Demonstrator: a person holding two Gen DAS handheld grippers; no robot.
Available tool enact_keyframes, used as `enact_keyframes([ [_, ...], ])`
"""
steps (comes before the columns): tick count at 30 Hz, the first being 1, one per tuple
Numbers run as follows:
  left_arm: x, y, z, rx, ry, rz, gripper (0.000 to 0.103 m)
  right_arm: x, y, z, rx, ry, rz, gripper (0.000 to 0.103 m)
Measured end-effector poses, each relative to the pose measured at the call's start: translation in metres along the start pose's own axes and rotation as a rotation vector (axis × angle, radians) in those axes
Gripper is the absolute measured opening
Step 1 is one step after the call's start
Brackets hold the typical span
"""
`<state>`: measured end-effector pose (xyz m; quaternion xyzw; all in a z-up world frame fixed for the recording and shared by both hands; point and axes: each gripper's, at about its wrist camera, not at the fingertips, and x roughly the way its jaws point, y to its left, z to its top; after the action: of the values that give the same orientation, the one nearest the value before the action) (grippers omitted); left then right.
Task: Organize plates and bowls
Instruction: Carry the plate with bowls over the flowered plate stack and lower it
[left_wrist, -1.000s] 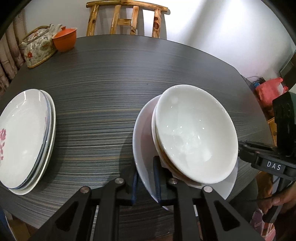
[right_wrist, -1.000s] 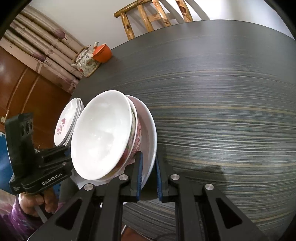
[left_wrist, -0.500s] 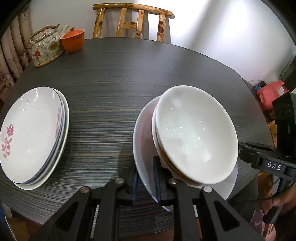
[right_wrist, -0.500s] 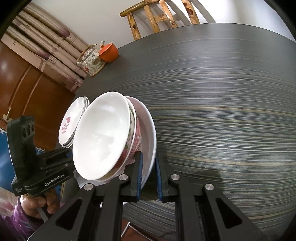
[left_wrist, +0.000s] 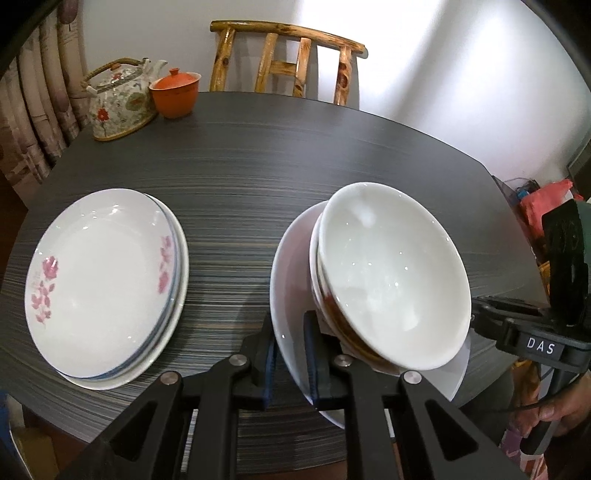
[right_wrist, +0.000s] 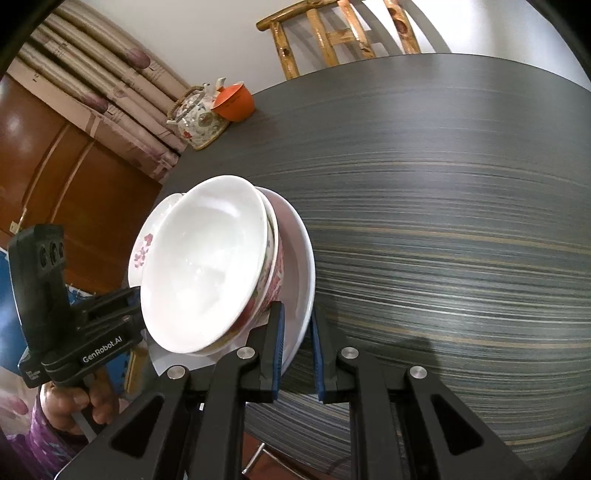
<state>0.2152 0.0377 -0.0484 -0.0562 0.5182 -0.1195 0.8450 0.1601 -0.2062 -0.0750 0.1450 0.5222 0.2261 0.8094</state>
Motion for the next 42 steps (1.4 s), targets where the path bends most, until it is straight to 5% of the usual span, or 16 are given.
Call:
enact_keyframes([
  [17, -0.026, 0.036, 0.001, -0.074, -0.038, 0.029, 0.012, 0.017, 0.029, 0.019, -0.03, 0.026, 0.034, 0.014],
  [42, -0.069, 0.167, -0.007, -0.272, -0.111, 0.161, 0.012, 0.096, 0.157, 0.085, -0.219, 0.081, 0.123, 0.014],
])
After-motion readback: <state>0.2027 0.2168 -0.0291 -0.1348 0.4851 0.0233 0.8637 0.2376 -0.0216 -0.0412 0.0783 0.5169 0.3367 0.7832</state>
